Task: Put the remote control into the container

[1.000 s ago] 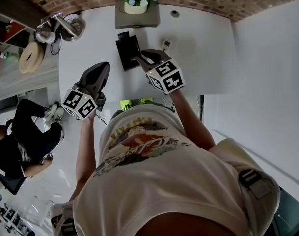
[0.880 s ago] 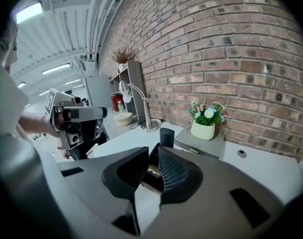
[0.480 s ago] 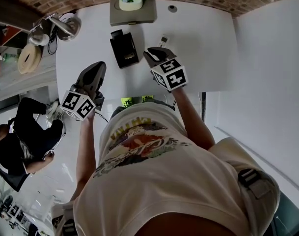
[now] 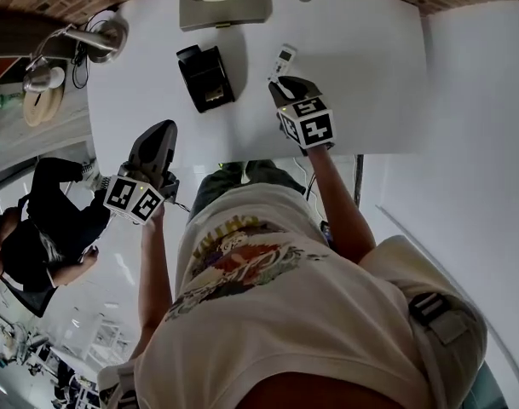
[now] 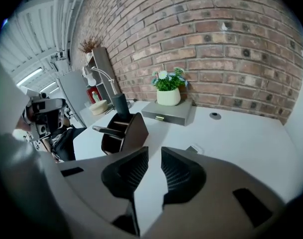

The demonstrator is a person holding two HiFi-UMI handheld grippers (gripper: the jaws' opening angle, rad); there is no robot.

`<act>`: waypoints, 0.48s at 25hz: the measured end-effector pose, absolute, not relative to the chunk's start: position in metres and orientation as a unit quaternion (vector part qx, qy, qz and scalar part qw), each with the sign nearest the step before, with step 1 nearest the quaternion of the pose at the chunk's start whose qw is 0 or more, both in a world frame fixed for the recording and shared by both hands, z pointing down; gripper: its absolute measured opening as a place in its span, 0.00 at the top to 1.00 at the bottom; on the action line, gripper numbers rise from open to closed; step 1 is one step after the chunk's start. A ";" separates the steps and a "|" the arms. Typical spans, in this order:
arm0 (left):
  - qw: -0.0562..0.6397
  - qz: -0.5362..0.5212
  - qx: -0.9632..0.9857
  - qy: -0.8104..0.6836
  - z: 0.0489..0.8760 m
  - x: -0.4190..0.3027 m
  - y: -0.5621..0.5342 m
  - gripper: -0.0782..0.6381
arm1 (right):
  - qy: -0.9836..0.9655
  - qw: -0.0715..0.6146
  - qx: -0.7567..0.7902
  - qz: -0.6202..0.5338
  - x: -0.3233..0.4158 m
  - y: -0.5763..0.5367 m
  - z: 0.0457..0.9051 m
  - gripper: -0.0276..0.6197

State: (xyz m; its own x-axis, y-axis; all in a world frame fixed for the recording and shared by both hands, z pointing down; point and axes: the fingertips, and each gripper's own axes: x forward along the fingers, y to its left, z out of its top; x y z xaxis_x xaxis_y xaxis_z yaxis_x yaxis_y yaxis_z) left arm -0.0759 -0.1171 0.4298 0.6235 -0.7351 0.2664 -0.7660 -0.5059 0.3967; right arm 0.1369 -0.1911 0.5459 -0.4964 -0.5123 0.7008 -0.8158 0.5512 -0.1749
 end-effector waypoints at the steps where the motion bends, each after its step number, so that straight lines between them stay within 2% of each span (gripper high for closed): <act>1: 0.248 0.034 0.865 -0.435 0.433 -0.076 -0.117 0.88 | -0.823 0.304 0.405 0.257 0.142 -0.193 0.553 0.86; 6: 0.273 0.040 0.854 -0.441 0.447 -0.077 -0.112 0.88 | -0.803 0.318 0.418 0.282 0.158 -0.200 0.585 0.83; 12: 0.289 0.049 0.848 -0.442 0.455 -0.075 -0.113 0.88 | -0.777 0.329 0.429 0.322 0.160 -0.211 0.621 0.65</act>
